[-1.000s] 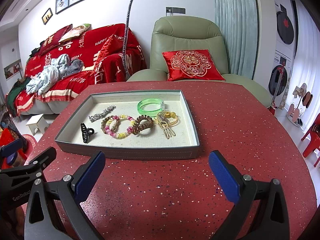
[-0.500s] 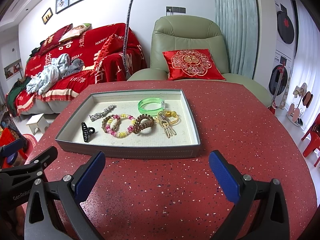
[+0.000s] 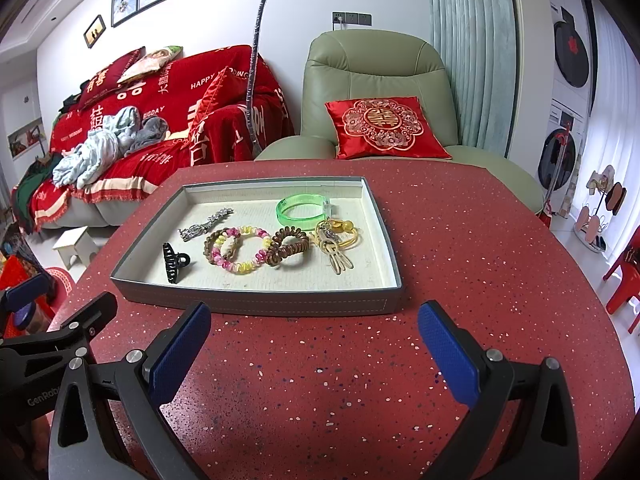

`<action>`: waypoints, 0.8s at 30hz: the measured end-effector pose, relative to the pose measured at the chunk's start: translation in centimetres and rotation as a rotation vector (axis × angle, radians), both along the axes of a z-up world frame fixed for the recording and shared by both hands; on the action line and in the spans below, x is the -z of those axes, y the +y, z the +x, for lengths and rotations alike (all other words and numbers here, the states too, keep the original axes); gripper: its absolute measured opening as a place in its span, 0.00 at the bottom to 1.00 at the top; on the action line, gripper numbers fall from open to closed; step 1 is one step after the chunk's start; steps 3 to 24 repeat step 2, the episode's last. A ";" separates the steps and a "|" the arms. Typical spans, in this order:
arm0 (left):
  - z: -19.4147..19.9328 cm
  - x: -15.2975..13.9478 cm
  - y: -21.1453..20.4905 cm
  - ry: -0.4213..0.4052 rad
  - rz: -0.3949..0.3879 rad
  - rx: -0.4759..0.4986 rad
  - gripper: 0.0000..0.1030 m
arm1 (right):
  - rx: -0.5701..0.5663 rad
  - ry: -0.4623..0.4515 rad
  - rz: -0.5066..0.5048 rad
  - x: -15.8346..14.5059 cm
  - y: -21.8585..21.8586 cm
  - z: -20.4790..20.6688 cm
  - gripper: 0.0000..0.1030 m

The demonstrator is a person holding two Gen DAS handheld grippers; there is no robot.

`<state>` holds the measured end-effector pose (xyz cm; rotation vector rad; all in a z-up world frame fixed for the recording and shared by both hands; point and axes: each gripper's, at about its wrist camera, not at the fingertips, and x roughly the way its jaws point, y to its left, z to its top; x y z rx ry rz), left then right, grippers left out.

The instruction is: Organize jewelry

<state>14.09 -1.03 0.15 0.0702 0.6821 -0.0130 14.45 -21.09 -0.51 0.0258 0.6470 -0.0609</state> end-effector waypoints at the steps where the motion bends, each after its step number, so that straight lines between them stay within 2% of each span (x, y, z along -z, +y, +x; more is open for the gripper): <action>1: 0.0 0.0 0.0 0.002 -0.002 0.002 1.00 | 0.000 0.000 0.001 0.0 0.0 0.0 1.00; 24: 0.0 0.0 0.1 0.006 -0.005 0.004 1.00 | -0.001 -0.001 0.000 0.0 0.0 0.1 1.00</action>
